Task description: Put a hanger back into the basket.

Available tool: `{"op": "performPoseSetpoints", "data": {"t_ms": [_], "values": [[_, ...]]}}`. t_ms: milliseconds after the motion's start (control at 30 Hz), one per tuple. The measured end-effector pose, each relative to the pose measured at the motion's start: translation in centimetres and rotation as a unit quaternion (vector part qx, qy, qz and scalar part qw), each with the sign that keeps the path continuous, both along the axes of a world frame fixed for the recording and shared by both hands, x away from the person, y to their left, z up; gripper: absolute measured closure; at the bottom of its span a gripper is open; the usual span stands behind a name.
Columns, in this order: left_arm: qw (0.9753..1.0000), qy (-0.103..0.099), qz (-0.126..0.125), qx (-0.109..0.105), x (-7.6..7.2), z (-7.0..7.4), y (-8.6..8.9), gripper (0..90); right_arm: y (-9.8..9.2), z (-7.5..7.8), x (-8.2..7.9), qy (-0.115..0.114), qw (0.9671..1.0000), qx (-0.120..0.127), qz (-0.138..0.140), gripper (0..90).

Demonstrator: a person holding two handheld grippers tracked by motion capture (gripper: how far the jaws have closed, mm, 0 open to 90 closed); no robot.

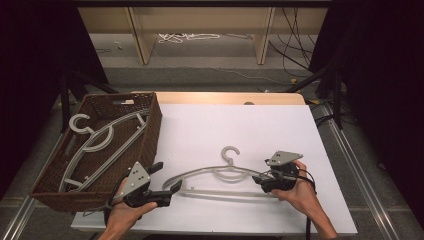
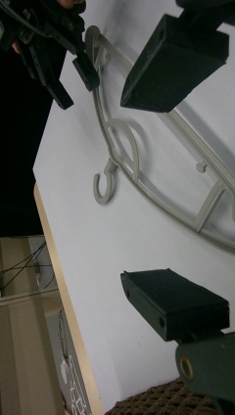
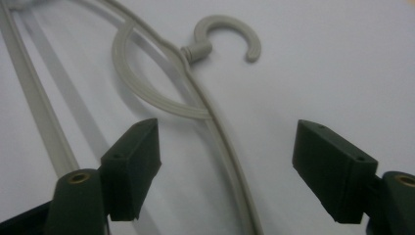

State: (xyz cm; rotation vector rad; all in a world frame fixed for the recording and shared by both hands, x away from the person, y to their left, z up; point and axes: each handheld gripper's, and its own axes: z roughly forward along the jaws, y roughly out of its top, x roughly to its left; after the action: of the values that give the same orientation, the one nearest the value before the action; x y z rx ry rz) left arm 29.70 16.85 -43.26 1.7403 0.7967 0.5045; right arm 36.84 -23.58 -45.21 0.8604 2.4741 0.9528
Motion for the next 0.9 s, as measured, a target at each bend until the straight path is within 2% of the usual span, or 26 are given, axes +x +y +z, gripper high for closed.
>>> {"op": "performPoseSetpoints", "data": {"t_ms": [67, 167, 200, 267, 433, 533, 600, 700, 833, 867, 900], "values": [[1.0000, -0.002, 0.000, 0.006, 0.0, 0.1, 0.1, 16.0, 0.3, -0.2, 0.5, 0.013, 0.9998, -0.013, 0.005, 29.0], [1.0000, 0.000, 0.000, 0.005, -0.1, 0.1, 0.1, 16.0, 0.8, -0.4, 1.1, 0.012, 0.9995, -0.027, 0.008, 35.0], [1.0000, 0.000, 0.000, 0.005, -0.1, 0.1, 0.1, 16.0, 0.9, -0.4, 1.2, 0.021, 0.9992, -0.031, 0.010, 35.6], [1.0000, 0.000, -0.001, 0.006, -0.1, 0.1, 0.0, 16.0, 1.1, -0.3, 1.5, 0.025, 0.9987, -0.043, 0.014, 36.8], [1.0000, 0.000, 0.000, 0.004, -0.2, 0.1, 0.0, 16.1, 1.7, -0.6, 2.1, 0.036, 0.9975, -0.057, 0.023, 43.0], [1.0000, -0.003, 0.002, 0.003, -0.1, 0.2, 0.1, 16.1, 1.9, -0.7, 2.6, 0.051, 0.9955, -0.072, 0.035, 46.8], [1.0000, -0.004, 0.004, -0.004, -0.1, 0.2, 0.1, 16.1, 2.0, -0.9, 2.8, 0.053, 0.9940, -0.085, 0.043, 49.3], [1.0000, -0.006, 0.005, -0.003, -0.1, 0.3, 0.2, 16.1, 2.2, -1.1, 3.1, 0.055, 0.9930, -0.092, 0.048, 52.9], [1.0000, -0.003, 0.006, -0.004, -0.1, 0.3, 0.2, 16.1, 2.4, -1.1, 3.4, 0.069, 0.9917, -0.097, 0.050, 58.1], [1.0000, -0.003, 0.006, -0.004, -0.1, 0.3, 0.2, 16.1, 2.4, -1.2, 3.5, 0.066, 0.9916, -0.097, 0.055, 59.0], [1.0000, -0.004, 0.004, -0.003, -0.1, 0.3, 0.2, 16.1, 2.4, -1.1, 3.6, 0.074, 0.9907, -0.100, 0.055, 60.0]]}}
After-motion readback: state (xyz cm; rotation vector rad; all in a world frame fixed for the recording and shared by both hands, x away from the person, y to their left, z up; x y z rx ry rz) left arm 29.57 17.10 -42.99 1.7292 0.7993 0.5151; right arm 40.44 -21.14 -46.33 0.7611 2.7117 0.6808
